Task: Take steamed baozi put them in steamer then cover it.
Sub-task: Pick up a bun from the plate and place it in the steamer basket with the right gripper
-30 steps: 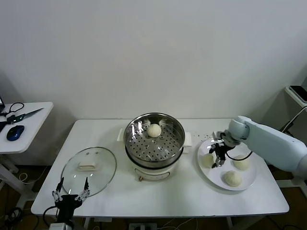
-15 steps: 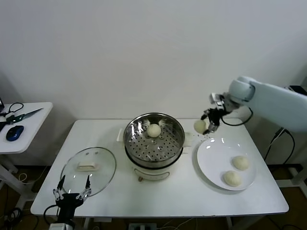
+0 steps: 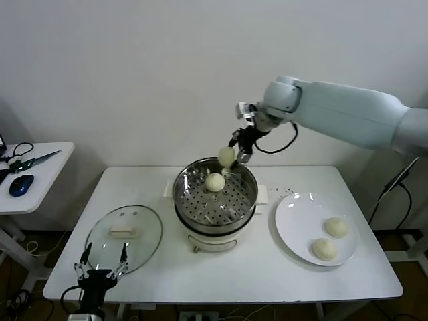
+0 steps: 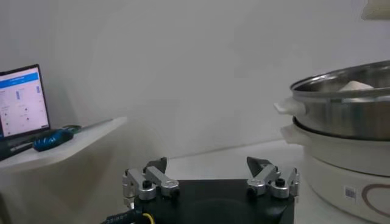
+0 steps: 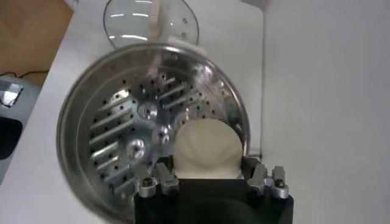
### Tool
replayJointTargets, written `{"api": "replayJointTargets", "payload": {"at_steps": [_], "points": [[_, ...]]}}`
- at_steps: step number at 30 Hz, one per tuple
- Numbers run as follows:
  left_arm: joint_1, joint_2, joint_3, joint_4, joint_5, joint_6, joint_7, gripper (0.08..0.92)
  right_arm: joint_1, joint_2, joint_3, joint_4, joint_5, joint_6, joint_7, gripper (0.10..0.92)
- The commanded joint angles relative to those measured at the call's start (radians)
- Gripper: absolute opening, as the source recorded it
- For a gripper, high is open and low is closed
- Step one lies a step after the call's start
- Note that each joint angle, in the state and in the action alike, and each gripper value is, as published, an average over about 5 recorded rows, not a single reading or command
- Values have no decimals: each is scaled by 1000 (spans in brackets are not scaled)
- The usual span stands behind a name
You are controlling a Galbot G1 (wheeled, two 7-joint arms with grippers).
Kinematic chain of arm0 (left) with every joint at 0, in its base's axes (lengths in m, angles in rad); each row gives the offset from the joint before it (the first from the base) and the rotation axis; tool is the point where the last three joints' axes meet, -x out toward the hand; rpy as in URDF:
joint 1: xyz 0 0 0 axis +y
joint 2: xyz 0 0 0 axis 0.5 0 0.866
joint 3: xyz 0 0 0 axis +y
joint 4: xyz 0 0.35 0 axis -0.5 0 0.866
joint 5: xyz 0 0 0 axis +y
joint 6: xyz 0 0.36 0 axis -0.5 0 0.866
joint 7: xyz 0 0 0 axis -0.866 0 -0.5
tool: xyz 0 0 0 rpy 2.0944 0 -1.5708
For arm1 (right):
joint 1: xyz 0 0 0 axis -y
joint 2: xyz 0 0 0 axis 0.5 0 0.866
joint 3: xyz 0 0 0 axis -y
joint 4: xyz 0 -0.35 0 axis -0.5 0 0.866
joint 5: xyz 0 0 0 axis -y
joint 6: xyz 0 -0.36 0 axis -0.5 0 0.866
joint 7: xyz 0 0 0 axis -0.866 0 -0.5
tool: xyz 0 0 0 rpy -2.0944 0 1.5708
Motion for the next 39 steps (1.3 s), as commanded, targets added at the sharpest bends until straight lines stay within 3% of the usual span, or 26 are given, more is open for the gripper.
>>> {"api": "replayJointTargets", "payload": {"at_steps": [1,10,22,28,39], "points": [[5,2,-8,-4,0,-3,1,823,-99,211,-35,-93,39,-25,37,706],[4,5,-15,10,1,-8,-1,823,-204,285,-47,-164,16,-19,29,712],[1,6,-16,24,0,-11,-2,823,-218,269,-60,-174,-12,-16,11,716],[0,5,-13,26,1,-10,-2,823,-213,258,-56,-170,-27,-18,-3,795],[-4,6,-11,20,5,-5,-2,823,-59,105,-33,-51,-38,-7,-57,823]]}}
